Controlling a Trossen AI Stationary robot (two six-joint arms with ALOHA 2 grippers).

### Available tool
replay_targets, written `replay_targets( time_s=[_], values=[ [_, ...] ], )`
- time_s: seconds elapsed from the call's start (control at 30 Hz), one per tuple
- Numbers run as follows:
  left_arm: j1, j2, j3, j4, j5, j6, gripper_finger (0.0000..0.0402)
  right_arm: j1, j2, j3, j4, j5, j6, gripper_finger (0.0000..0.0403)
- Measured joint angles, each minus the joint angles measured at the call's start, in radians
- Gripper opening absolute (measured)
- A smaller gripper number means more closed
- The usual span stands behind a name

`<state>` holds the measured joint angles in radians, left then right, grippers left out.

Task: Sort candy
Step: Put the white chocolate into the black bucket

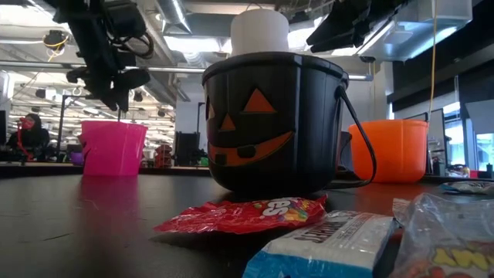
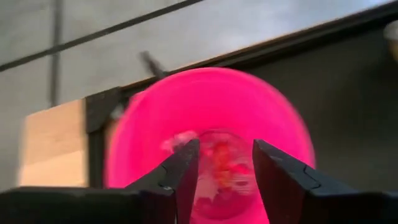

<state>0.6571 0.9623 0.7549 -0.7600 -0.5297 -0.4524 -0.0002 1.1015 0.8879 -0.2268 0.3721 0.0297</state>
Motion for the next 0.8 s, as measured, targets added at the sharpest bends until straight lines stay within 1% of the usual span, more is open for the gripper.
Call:
replay_targets(
  time_s=[0.07,0.23,0.4,0.5,0.7,0.8],
  values=[
    [0.000,0.001,0.015,0.041,0.084,0.043,0.0143,0.000,0.000,0.000,0.004,0.000,0.000,0.0232],
    [-0.006,-0.011,0.110,0.184,0.331,0.109,0.0143,0.000,0.000,0.000,0.051,0.000,-0.009,0.0232],
    [-0.090,-0.014,0.130,0.433,0.499,0.123,0.0143,0.000,0.000,0.000,0.061,-0.026,-0.011,0.0232],
    [-0.166,-0.009,0.130,0.516,0.521,0.143,0.0143,0.001,0.000,0.000,0.058,-0.036,-0.011,0.0232],
    [-0.318,-0.014,0.130,0.608,0.518,0.201,0.0144,0.002,-0.059,-0.001,-0.021,-0.122,-0.005,0.0232],
    [-0.378,-0.040,0.130,0.612,0.480,0.209,0.0144,0.015,-0.116,-0.001,-0.081,-0.130,0.024,0.0232]
  ],
)
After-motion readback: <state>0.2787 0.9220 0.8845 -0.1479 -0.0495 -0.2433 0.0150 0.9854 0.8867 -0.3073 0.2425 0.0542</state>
